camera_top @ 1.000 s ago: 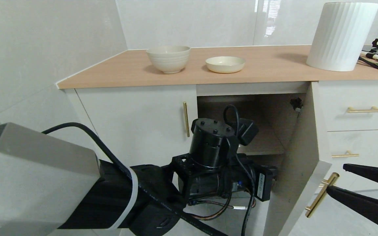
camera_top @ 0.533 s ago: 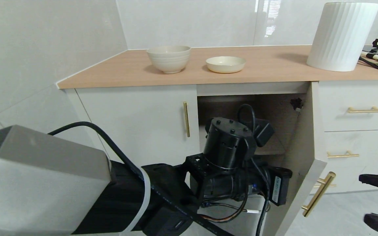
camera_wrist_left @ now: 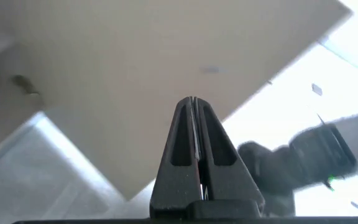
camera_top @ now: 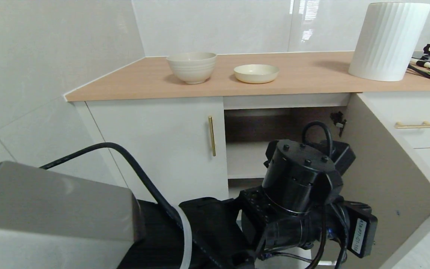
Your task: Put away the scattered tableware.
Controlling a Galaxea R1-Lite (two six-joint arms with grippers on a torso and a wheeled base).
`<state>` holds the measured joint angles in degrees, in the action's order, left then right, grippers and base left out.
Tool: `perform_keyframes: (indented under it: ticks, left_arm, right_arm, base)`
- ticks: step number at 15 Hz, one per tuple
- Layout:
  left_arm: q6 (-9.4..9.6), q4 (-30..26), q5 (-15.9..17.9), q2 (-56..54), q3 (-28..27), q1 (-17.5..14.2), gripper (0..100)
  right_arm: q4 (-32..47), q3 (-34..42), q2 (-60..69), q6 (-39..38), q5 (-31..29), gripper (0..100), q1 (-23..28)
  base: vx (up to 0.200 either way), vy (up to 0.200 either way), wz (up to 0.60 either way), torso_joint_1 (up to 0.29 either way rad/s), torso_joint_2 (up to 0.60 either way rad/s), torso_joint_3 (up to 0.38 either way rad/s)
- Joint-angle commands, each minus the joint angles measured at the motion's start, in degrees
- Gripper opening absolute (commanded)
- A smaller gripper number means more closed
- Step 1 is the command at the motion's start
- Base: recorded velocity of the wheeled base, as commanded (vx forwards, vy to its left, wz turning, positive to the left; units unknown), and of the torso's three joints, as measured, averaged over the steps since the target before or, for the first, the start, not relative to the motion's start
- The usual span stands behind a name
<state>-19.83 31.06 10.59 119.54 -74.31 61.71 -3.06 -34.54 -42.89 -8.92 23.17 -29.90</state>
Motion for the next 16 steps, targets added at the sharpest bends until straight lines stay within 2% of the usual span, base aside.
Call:
perform_keyframes:
  ticks: [1,3,5,7,8,9,10,12,13,14,16]
  left_arm:
    - [-1.00,0.14,-1.01,-3.09,1.45,-1.59,0]
    - [-1.08,0.14,-1.10,-7.92,3.91,-4.84,0]
    - [-1.08,0.23,-2.16,-14.34,8.66,-9.15,0]
    - [-1.00,0.32,-4.88,-22.25,17.71,-13.90,0]
    - [-1.00,0.32,-5.50,-24.88,20.70,-15.21,0]
    - [-0.56,0.32,-5.76,-31.47,28.00,-17.76,0]
    - [0.23,0.32,-5.76,-35.34,31.60,-19.08,0]
    - [3.49,-0.30,-5.67,-43.87,39.16,-23.12,0]
    - [5.68,-0.39,-5.67,-46.15,41.88,-24.88,0]
    - [7.00,-0.48,-5.67,-48.00,44.17,-26.90,0]
    - [7.09,-0.48,-5.58,-49.14,45.84,-28.84,0]
  right_arm:
    - [-0.02,-0.01,-0.71,-0.04,0.03,100,0.02]
    - [-0.10,-0.18,-2.55,-0.13,-0.15,100,0.02]
    - [-0.02,-2.29,-6.42,-0.83,-0.41,100,0.28]
    - [-0.02,-5.72,-12.57,-0.83,-0.76,100,0.55]
    - [-0.10,-6.51,-14.59,-0.83,-0.85,100,0.64]
    - [-0.10,-9.67,-19.87,-0.66,-0.85,100,2.39]
    - [-0.28,-11.61,-23.03,-0.31,-0.76,100,2.66]
    - [-1.33,-15.56,-29.97,-0.31,-0.85,100,2.92]
    - [-1.25,-16.97,-32.00,-0.31,-0.94,100,3.27]
    - [-0.98,-18.29,-32.88,-0.48,-0.94,100,3.36]
    - [-0.90,-18.37,-32.35,-0.74,-1.20,100,3.36]
  base:
    - [0.000,0.000,0.00,0.000,0.00,0.000]
    - [0.000,0.000,0.00,0.000,0.00,0.000]
    - [0.000,0.000,0.00,0.000,0.00,0.000]
    - [0.000,0.000,0.00,0.000,0.00,0.000]
    - [0.000,0.000,0.00,0.000,0.00,0.000]
    - [0.000,0.000,0.00,0.000,0.00,0.000]
    - [0.000,0.000,0.00,0.000,0.00,0.000]
    - [0.000,0.000,0.00,0.000,0.00,0.000]
    - [0.000,0.000,0.00,0.000,0.00,0.000]
    - [0.000,0.000,0.00,0.000,0.00,0.000]
    - [0.000,0.000,0.00,0.000,0.00,0.000]
